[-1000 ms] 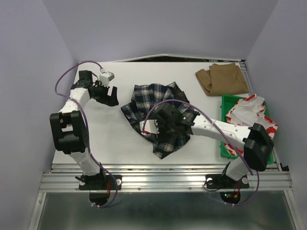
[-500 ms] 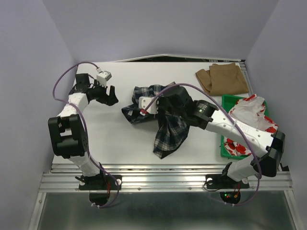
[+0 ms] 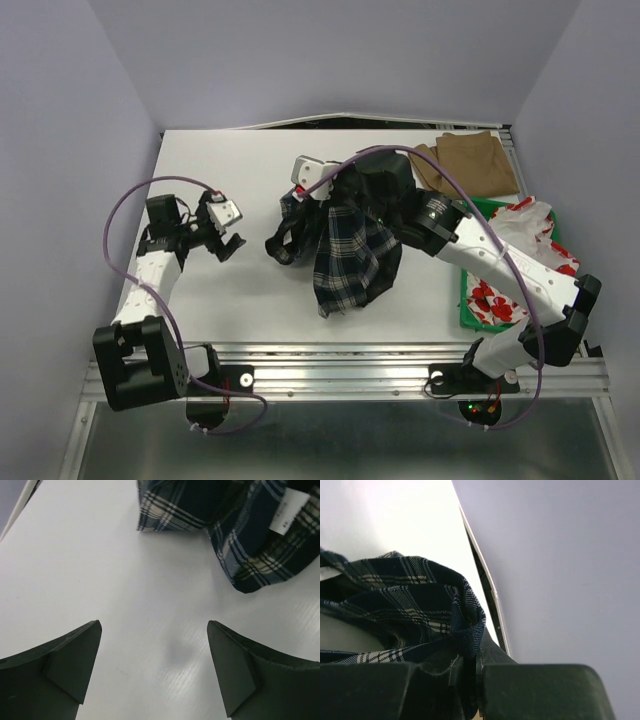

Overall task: Fold and stack the skirts
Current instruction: Flatten the skirt out

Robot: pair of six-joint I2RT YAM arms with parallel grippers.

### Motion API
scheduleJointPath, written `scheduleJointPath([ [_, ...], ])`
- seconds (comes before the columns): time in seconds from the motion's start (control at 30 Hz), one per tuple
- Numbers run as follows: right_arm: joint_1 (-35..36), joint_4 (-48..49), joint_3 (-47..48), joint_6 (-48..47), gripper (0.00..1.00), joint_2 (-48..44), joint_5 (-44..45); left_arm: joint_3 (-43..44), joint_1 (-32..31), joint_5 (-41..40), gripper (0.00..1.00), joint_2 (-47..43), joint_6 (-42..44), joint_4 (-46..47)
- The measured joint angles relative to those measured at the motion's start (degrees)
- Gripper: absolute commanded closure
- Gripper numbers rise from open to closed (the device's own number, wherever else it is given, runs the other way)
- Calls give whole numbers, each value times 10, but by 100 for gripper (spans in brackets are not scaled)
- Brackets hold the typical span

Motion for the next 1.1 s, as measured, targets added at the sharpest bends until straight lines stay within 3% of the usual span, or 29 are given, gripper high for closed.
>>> scheduleJointPath([
  [0.2,-2,14,41,0,99,28,17,-79,-91,-17,1,-21,81,3],
  [0.33,-2,23,49,0,99,35,26,-148,-168,-52,1,-59,84,60],
  [0.77,-7,28,103,10,99,56,56,-193,-242,-123,3,-60,-40,280],
  [0.87,-7,29,113,13,99,58,60,-195,-262,-134,10,-40,-99,332],
  [0.97,-7,30,116,16,99,59,64,-193,-265,-145,29,-16,-156,366],
  [1.0,-7,30,116,16,99,59,65,-191,-266,-155,45,-7,-176,374],
  [1.07,-7,30,116,18,99,59,68,-189,-268,-170,62,2,-202,389],
  [1.1,-7,30,117,18,99,60,68,-188,-269,-180,76,4,-215,395],
])
